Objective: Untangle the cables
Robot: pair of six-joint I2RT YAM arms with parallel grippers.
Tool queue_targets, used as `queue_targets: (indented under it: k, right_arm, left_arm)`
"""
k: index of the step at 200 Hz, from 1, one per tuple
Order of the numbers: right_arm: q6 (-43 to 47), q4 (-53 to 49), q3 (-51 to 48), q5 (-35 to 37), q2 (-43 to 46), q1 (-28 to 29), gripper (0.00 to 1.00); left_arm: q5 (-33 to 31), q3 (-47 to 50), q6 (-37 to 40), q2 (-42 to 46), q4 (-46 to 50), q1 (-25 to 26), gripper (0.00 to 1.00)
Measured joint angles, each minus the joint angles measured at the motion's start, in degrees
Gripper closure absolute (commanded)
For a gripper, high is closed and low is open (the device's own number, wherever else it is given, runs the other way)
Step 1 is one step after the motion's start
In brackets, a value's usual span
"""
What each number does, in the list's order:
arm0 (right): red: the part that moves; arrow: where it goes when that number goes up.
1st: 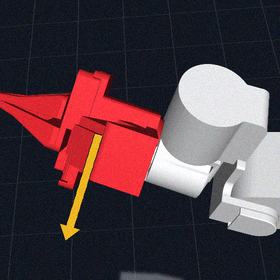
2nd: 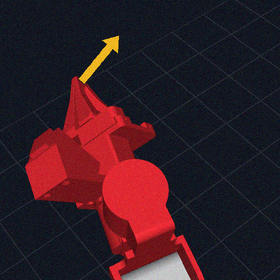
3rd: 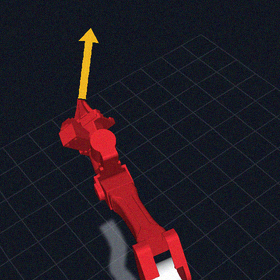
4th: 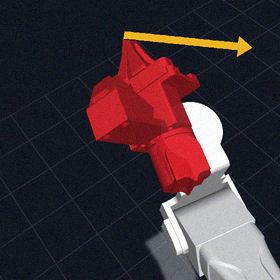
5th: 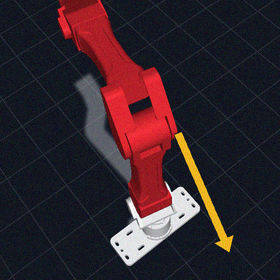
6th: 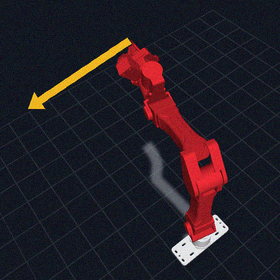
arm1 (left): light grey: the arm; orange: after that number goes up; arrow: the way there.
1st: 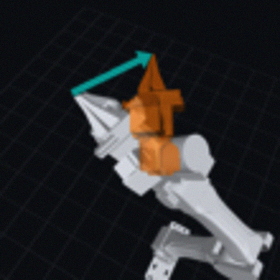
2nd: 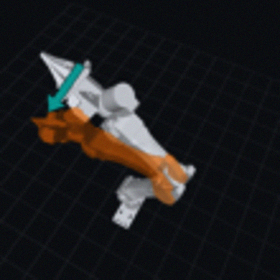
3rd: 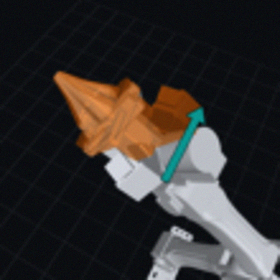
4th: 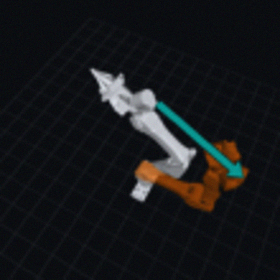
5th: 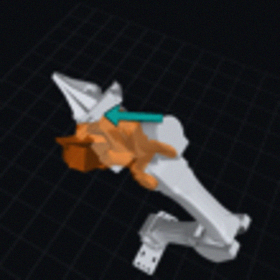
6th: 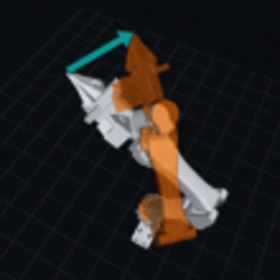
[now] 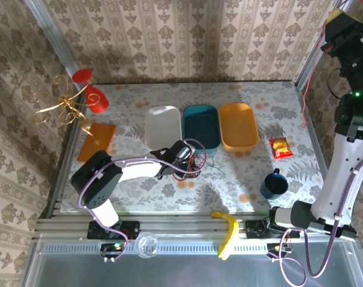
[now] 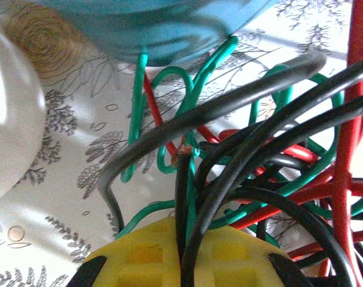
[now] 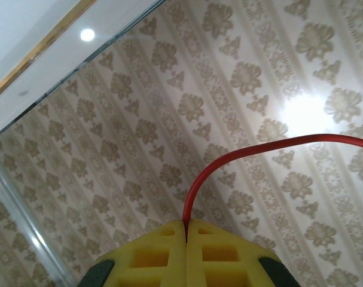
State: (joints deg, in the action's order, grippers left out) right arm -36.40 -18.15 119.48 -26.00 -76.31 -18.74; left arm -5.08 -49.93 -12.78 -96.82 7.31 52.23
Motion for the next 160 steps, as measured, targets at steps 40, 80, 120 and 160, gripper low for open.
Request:
queue_targets:
  k: [40, 80, 120, 160]
  right_arm:
    - [2.14, -0.98, 2.8, 0.44, -4.24, 4.59, 1.0]
    - [7.43, -4.37, 4.76, 3.3, -9.84, 10.36, 1.0]
    - [14.75, -4.57, -10.71, 10.75, -7.78, 17.59, 1.0]
    - [16.9, -3.08, -30.51, 19.63, -5.29, 22.45, 1.0]
  left_arm:
    - [7.98, -1.79, 2.45, 0.0, 0.2, -0.98, 1.0]
    - [12.0, -5.22, 3.48, -0.59, 1.73, -1.33, 1.0]
    - [11.67, -6.1, 3.39, -0.52, 1.55, -1.38, 1.0]
    - [10.67, -5.49, 2.45, 1.99, -0.42, -2.1, 1.0]
